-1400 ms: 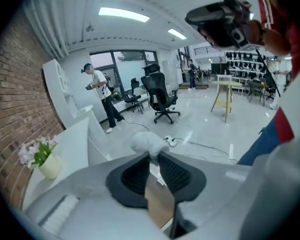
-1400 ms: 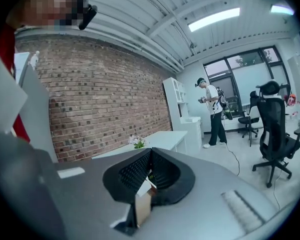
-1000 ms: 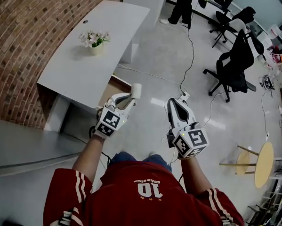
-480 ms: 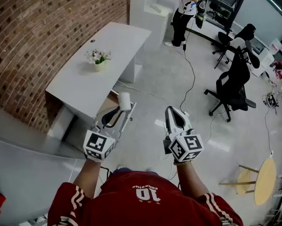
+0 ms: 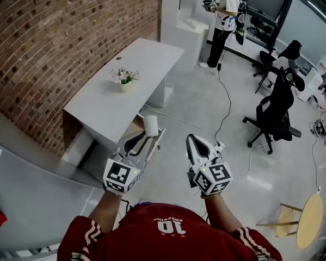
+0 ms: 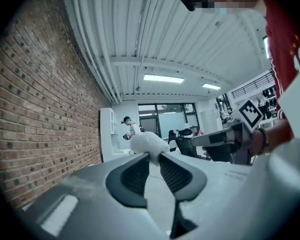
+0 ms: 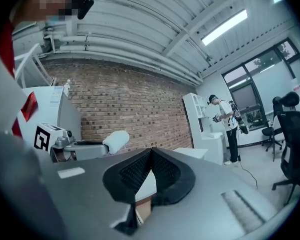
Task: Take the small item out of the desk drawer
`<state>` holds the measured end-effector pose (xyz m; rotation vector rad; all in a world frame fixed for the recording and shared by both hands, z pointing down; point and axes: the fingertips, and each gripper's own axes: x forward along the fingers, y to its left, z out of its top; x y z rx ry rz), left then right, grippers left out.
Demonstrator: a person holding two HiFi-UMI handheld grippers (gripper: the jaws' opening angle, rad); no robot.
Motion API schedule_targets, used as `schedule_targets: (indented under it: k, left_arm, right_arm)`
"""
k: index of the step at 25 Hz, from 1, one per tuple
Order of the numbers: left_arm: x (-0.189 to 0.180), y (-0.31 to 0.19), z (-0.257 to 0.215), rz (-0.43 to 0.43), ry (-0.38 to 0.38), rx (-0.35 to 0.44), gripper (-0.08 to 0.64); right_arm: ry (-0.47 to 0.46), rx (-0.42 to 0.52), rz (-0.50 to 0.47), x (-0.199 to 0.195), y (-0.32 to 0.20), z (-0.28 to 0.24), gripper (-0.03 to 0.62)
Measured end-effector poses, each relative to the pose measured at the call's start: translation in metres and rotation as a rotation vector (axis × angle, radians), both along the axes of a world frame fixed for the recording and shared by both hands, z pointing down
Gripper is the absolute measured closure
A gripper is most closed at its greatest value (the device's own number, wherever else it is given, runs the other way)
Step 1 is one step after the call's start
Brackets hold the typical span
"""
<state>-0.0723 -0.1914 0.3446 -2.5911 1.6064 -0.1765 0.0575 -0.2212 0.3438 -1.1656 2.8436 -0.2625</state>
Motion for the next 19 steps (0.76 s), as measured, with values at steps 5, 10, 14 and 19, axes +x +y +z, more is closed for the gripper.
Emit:
schedule_targets:
  k: [5,10,14,19]
  left_arm:
    - [-0.005,0.001,-0.007,0.002,0.012,0.011,0.482]
    - [-0.009,0.001,-0.004,0.01,0.001,0.009,0.482]
    - [-0.009,0.002,-0.005,0.008,-0.005,0.018,0.482]
    - [-0.003,0.002,-0.007,0.02,-0.005,0.012,0.482]
  right_arm:
    - [0.009,0.011,0.011,0.001,-0.001,-0.005,0.603]
    - [-0.015,0.004,0.026,0.005,-0.003,-0.011,0.603]
    - [-0.024,0.021,0.02,0.005,0.0,-0.018,0.603]
    - [-0.022,0.036,0.018,0.01,0.002,-0.025,0.603]
